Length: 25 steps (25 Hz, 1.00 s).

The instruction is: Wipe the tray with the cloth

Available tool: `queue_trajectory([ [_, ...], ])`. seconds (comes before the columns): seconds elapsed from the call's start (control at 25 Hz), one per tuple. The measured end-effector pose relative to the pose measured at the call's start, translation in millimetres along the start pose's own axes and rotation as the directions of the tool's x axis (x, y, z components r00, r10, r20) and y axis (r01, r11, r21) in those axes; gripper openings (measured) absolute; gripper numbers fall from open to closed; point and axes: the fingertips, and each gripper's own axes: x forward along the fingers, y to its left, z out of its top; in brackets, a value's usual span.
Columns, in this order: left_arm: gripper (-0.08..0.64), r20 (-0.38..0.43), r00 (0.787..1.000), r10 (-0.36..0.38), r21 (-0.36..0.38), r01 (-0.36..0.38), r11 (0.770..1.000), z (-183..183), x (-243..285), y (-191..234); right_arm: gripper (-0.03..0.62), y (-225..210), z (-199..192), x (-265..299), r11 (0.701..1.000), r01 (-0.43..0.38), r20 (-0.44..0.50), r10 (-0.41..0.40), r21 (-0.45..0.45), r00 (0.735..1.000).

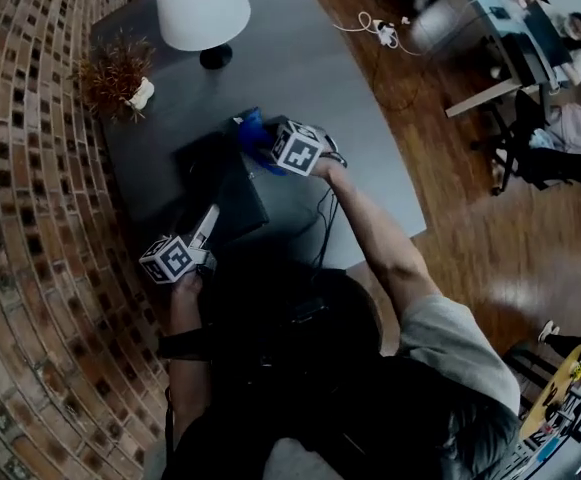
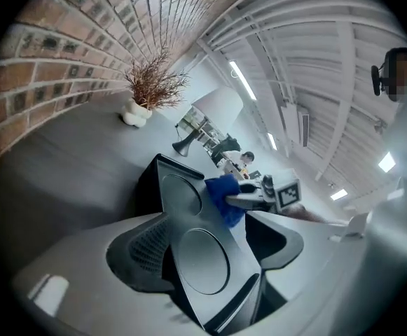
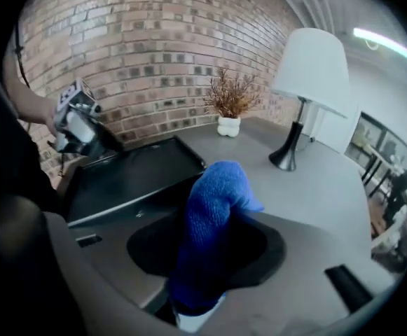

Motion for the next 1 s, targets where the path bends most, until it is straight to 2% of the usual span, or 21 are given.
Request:
queue_trajectory([
  [0.08, 0.328, 0.000, 1.000, 0.016, 0.002, -0.016, 1.000, -1, 0, 0, 0.153, 4, 15, 26, 0.996, -0.035, -0.026, 0.033, -0.088, 0.999],
  [0.16, 0.323, 0.003, 1.000, 0.019, -0.009, -0.019, 1.000, -1, -1, 1, 0.150, 27, 20, 33, 0.961, -0.115, -0.076, 0.099, -0.250, 0.992],
  [0.24, 0.316, 0.014, 1.000, 0.019, -0.019, -0.019, 1.000, 1, -1, 1, 0.150, 50, 11, 21, 0.888, -0.210, -0.137, 0.167, -0.409, 0.976],
  [0.28, 0.308, 0.020, 0.999, 0.025, -0.021, -0.025, 0.999, 3, -1, 1, 0.149, 64, 3, 12, 0.839, -0.280, -0.171, 0.225, -0.466, 0.959],
  [0.36, 0.301, 0.028, 0.999, 0.036, -0.026, -0.035, 0.999, 4, -2, 4, 0.149, 93, -20, -8, 0.727, -0.440, -0.259, 0.356, -0.527, 0.898],
  [0.4, 0.301, 0.030, 0.999, 0.037, -0.030, -0.036, 0.999, 3, -2, 6, 0.149, 99, -31, -15, 0.698, -0.498, -0.291, 0.405, -0.515, 0.867],
  [0.44, 0.302, 0.033, 0.999, 0.036, -0.034, -0.035, 0.999, 3, -3, 6, 0.149, 95, -36, -17, 0.707, -0.518, -0.293, 0.427, -0.482, 0.856],
  [0.48, 0.302, 0.037, 0.999, 0.035, -0.037, -0.034, 0.999, 3, -3, 6, 0.149, 79, -33, -14, 0.753, -0.483, -0.258, 0.409, -0.446, 0.875],
  [0.52, 0.302, 0.041, 0.999, 0.036, -0.039, -0.034, 0.999, 4, -3, 5, 0.149, 53, -22, -7, 0.820, -0.398, -0.201, 0.344, -0.411, 0.917],
  [0.56, 0.301, 0.044, 0.998, 0.037, -0.040, -0.035, 0.999, 4, -2, 5, 0.149, 23, -9, 3, 0.883, -0.282, -0.144, 0.245, -0.374, 0.959],
  [0.6, 0.301, 0.047, 0.998, 0.040, -0.040, -0.038, 0.998, 4, -2, 5, 0.150, -5, 3, 14, 0.927, -0.165, -0.102, 0.138, -0.337, 0.985],
  [0.64, 0.302, 0.050, 0.998, 0.043, -0.042, -0.041, 0.998, 4, -3, 5, 0.150, -23, 12, 26, 0.947, -0.075, -0.085, 0.051, -0.312, 0.995],
  [0.68, 0.301, 0.052, 0.998, 0.045, -0.045, -0.043, 0.998, 4, -3, 5, 0.150, -29, 16, 37, 0.951, -0.035, -0.089, 0.007, -0.308, 0.996],
  [0.72, 0.296, 0.055, 0.997, 0.046, -0.051, -0.043, 0.998, 4, -3, 5, 0.150, -22, 15, 47, 0.942, -0.045, -0.109, 0.009, -0.333, 0.994],
  [0.76, 0.293, 0.056, 0.997, 0.047, -0.057, -0.044, 0.997, 3, -3, 4, 0.150, -6, 10, 54, 0.921, -0.085, -0.136, 0.035, -0.380, 0.990],
  [0.88, 0.284, 0.059, 0.997, 0.046, -0.056, -0.042, 0.998, 5, -2, 4, 0.150, 38, -11, 52, 0.821, -0.214, -0.215, 0.114, -0.530, 0.970],
  [0.92, 0.284, 0.061, 0.997, 0.047, -0.053, -0.043, 0.998, 5, -1, 5, 0.149, 53, -20, 43, 0.774, -0.279, -0.248, 0.162, -0.568, 0.955],
  [1.0, 0.284, 0.063, 0.997, 0.052, -0.052, -0.049, 0.997, 6, -2, 6, 0.147, 82, -42, 20, 0.661, -0.426, -0.327, 0.277, -0.618, 0.903],
])
